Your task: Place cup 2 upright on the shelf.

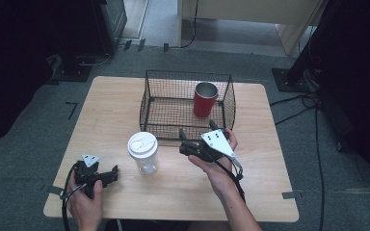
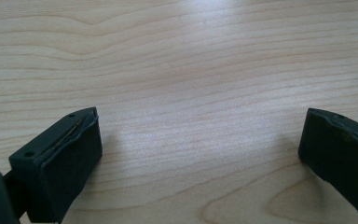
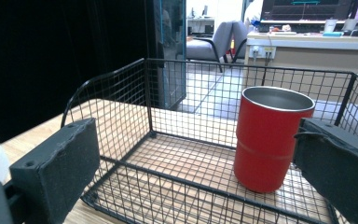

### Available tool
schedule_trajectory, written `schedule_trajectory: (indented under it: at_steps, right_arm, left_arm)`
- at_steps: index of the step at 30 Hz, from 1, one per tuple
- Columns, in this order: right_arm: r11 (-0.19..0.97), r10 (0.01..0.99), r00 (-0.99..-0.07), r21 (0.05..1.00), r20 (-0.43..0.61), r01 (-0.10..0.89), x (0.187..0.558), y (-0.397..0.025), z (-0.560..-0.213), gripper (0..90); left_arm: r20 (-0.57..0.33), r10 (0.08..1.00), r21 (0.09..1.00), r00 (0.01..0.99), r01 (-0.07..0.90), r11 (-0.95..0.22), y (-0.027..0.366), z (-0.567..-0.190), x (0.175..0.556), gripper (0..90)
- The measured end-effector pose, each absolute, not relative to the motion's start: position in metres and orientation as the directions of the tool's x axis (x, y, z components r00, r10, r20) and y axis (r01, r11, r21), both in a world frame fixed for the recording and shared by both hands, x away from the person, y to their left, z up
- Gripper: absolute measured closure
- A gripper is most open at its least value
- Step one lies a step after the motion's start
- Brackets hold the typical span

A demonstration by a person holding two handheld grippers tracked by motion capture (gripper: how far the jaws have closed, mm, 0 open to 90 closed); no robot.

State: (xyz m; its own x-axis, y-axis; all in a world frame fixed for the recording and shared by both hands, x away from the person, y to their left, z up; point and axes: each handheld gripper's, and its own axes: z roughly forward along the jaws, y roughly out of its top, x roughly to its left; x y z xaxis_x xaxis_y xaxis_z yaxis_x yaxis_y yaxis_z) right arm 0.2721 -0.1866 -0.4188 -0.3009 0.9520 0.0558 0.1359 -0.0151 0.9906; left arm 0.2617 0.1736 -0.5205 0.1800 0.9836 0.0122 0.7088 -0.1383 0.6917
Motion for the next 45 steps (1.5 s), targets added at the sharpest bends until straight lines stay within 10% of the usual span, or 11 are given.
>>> schedule_trajectory:
  at_steps: [45]
  right_arm:
    - [-0.023,0.919,-0.379,0.975,0.108,0.22,0.227,-0.15,-0.473,0.8]
  left_arm:
    - [0.014,0.983,0.692,0.181,0.708,-0.14,0.174,-0.521,0.262,0.0]
